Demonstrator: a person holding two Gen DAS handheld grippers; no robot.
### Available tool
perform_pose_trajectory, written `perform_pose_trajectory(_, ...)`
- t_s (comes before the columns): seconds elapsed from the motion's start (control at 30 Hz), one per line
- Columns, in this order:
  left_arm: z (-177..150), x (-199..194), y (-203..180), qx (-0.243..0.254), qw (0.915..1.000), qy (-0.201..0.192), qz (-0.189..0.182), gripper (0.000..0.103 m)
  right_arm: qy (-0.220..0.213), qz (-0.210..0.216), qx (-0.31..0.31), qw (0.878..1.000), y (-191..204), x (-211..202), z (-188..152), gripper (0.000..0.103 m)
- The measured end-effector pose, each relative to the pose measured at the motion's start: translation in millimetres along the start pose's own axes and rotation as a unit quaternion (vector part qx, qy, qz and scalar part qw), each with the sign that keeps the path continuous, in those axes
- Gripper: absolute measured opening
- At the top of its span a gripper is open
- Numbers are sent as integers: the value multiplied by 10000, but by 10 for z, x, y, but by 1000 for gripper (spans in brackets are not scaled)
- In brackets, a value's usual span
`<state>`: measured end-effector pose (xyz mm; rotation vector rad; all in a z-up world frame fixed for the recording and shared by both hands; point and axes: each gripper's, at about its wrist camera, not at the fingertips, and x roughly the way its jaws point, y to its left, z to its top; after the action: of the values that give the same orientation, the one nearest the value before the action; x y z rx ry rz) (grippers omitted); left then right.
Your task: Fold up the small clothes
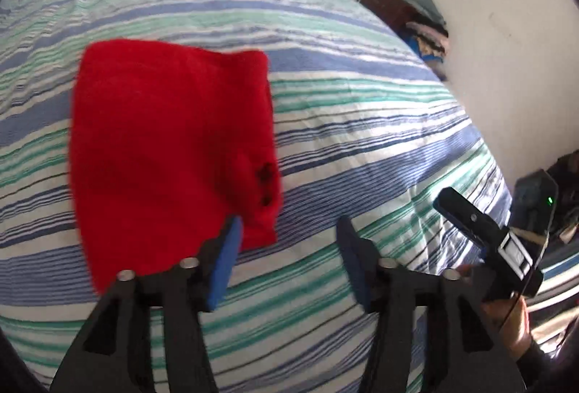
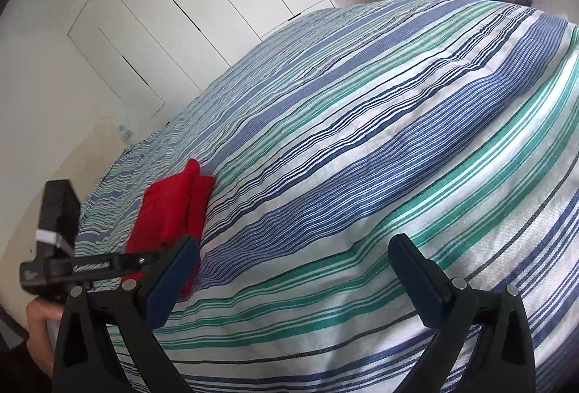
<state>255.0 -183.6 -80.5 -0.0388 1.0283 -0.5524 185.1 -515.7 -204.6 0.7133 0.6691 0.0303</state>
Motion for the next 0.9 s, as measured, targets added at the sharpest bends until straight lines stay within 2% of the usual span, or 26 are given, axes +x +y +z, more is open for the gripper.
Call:
perform_pose_trajectory(0.03, -56, -178, 85, 9, 9997, -208, 111, 80, 134, 142, 2, 9998, 75, 4, 24, 102)
perform_pose_trajectory(0.07, -117, -364, 231, -10, 9983, -453, 365, 81, 346, 397, 35, 9986, 204, 36, 51, 102)
perform_pose_trajectory(0.1, -118, -430, 351, -71, 9973, -492, 539, 81, 603, 702, 92, 9957, 357, 98, 72, 102)
perform_pose_trajectory(0.17, -76, -417, 642, -508, 9948, -358, 810, 79, 1121, 1144, 97, 9870, 709, 300, 71, 99)
perform_pose_trajectory(0.2, -45, -390, 757, -718, 9935, -345, 817, 79, 1349, 1224, 62, 9833, 894, 431, 62, 97)
perform_pose_trajectory(0.27, -17, -223, 828, -915, 9913, -383, 871, 79, 1700, 1329, 30, 9764, 1183, 742, 40, 85)
perform_pose_trajectory(0.3, -9, -86, 841, -913, 9897, -328, 1051, 79, 1836, 1296, 27, 9744, 1266, 896, 16, 79)
perform_pose_trajectory(0.33, -21, 60, 853, -905, 9885, -183, 1201, 74, 1964, 1228, 30, 9728, 1309, 1065, -11, 66)
perform_pose_trajectory(0.37, -57, 260, 911, -949, 9872, 193, 1269, 48, 2118, 1106, -14, 9710, 1307, 1222, -81, 47)
perform_pose_trajectory(0.4, -112, 373, 974, -1029, 9862, 535, 1179, 34, 2287, 875, -75, 9695, 1271, 1349, -151, 32)
perform_pose_trajectory(0.43, -167, 440, 1020, -1143, 9852, 777, 1016, 27, 2535, 494, -49, 9661, 1160, 1464, -241, 12)
perform_pose_trajectory(0.47, -219, 366, 1043, -1148, 9874, 718, 818, 27, 2704, 442, 193, 9615, 1018, 1544, -304, 12)
perform_pose_trajectory(0.5, -238, 282, 1034, -1043, 9896, 646, 755, 28, 2826, 537, 494, 9565, 893, 1535, -331, 12)
perform_pose_trajectory(0.53, -234, 156, 1021, -902, 9918, 549, 720, 30, 2856, 567, 537, 9552, 862, 1504, -298, 12)
perform_pose_trajectory(0.6, -160, -33, 1049, -869, 9941, 287, 575, 58, 2805, 675, 87, 9574, 976, 1357, -151, 14)
perform_pose_trajectory(0.63, -79, -127, 1088, -973, 9940, 46, 491, 86, 2718, 729, -126, 9595, 1054, 1294, -54, 21)
perform_pose_trajectory(0.67, -28, -171, 1122, -1057, 9932, -151, 456, 96, 2615, 769, -248, 9618, 1110, 1247, 26, 47)
perform_pose_trajectory(0.7, 52, -176, 1153, -1147, 9918, -369, 429, 96, 2444, 822, -285, 9658, 1149, 1216, 147, 67)
perform_pose_trajectory(0.73, 117, -123, 1186, -1199, 9912, -364, 421, 96, 2222, 908, -235, 9705, 1164, 1196, 251, 99)
perform_pose_trajectory(0.8, 219, 171, 1268, -1352, 9897, -47, 463, 95, 1851, 1006, -103, 9775, 1163, 1316, 498, 102)
perform_pose_trajectory(0.87, 182, 358, 1310, -1526, 9869, 288, 445, 87, 1891, 856, 51, 9782, 1107, 1583, 607, 102)
perform_pose_trajectory(0.9, 155, 507, 1307, -1651, 9844, 524, 318, 84, 1970, 774, 164, 9772, 1075, 1749, 643, 101)
